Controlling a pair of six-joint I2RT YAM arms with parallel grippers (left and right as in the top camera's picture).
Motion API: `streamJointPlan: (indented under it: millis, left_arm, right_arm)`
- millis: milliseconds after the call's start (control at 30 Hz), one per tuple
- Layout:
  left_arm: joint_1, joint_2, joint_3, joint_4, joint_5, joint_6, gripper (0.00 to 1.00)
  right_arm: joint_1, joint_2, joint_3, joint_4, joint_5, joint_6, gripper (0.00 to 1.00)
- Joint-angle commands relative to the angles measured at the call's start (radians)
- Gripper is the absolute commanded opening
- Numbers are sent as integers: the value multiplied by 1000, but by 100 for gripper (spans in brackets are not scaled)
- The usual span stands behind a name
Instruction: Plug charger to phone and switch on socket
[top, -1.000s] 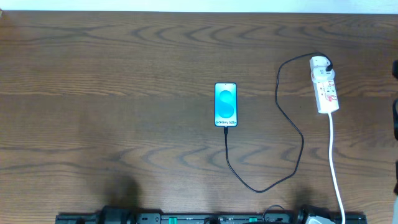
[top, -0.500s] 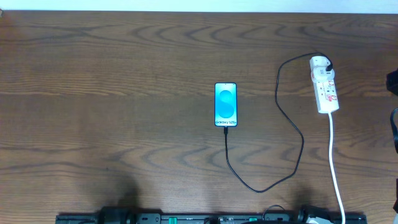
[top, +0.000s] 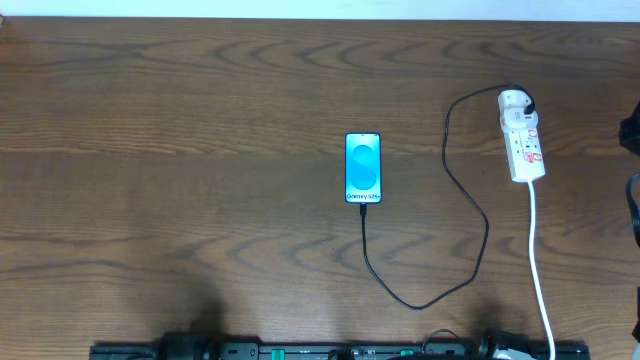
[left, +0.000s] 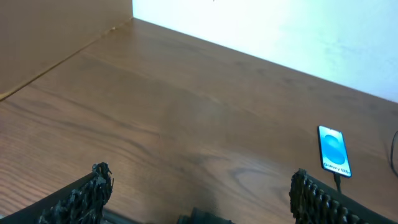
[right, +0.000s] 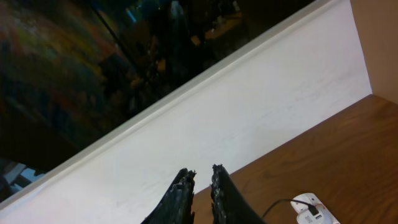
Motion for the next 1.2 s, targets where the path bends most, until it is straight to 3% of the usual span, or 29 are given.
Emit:
streamJointPlan:
  millis: [0, 167, 667, 833, 933, 1167]
  left_arm:
    - [6, -79, -1, -45, -3, 5, 93]
    - [20, -166, -1, -49, -3, 5, 93]
    - [43, -166, 30, -59, 3, 2, 93]
    - [43, -166, -55, 271, 2, -87, 93]
    - [43, -166, -144, 386, 2, -108, 93]
    - [43, -166, -669, 838, 84, -111, 93]
  right_arm:
    - [4, -6, 6, -2, -10, -3, 10]
    - [4, -14, 6, -2, -16, -3, 11]
    - [4, -75, 6, -2, -43, 12, 11]
    - [4, -106, 6, -1, -43, 12, 13]
    - [4, -121, 6, 0, -43, 12, 13]
    - [13, -177, 6, 4, -35, 12, 17]
